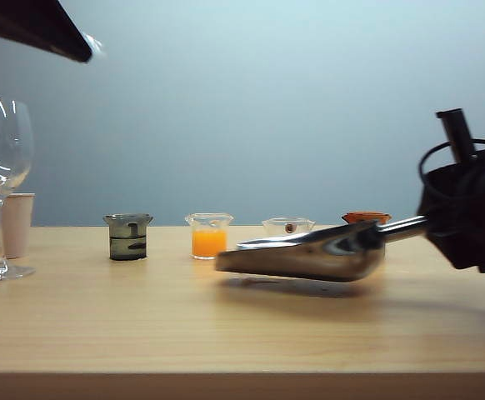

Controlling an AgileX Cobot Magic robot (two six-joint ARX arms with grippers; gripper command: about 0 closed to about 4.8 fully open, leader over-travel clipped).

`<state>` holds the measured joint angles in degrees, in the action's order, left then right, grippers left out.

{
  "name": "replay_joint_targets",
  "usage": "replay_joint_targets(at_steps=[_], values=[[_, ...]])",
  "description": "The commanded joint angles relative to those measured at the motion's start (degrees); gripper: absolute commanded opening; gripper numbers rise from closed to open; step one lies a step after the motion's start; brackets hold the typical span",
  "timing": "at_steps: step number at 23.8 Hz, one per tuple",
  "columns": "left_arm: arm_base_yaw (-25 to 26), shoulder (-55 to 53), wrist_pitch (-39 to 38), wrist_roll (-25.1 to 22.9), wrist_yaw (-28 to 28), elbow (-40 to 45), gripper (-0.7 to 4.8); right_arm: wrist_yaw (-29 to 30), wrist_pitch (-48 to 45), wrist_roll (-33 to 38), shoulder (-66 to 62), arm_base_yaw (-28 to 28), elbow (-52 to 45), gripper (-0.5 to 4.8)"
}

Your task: Pick up the ice scoop on the desk filled with ice cubes, pour the ice into the goblet, and finally put the scoop back on the table.

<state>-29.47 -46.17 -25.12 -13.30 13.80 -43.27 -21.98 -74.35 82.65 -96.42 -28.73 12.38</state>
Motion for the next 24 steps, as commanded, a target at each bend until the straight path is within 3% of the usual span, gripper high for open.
replay_joint_targets(at_steps=[1, 3, 7, 10, 17, 20, 24], values=[[0.07, 2.58, -0.07, 0.79, -2.75, -0.22, -0.06, 4.11, -0.5, 2.51, 0.0, -0.09, 1.62, -0.09], [0.09, 6.08, -2.29, 4.31, -6.99, -0.31, -0.05, 7.17, -0.46, 4.59, 0.0, -0.07, 4.02, -0.09], [0.09, 10.36, -5.53, 4.55, -15.93, -0.33, -0.06, 12.76, 0.92, 5.38, 0.0, -0.22, 8.13, -0.09], [1.16, 13.0, -7.58, 5.14, -19.17, -0.33, -0.06, 19.91, 6.34, 7.56, 0.0, -0.09, 15.72, -0.09], [12.26, 13.0, -7.56, 4.96, -12.44, -0.79, -0.06, 27.58, 24.46, 6.51, 0.0, -0.11, 31.47, -0.09], [22.67, 12.0, -3.76, 4.81, -5.51, -0.79, -0.05, 30.23, 38.71, -0.44, -0.04, -0.11, 43.3, -0.09], [29.44, 10.62, -2.01, 5.16, -0.44, -0.79, -0.06, 33.07, 48.0, -4.98, -1.88, -0.15, 54.75, -0.09]])
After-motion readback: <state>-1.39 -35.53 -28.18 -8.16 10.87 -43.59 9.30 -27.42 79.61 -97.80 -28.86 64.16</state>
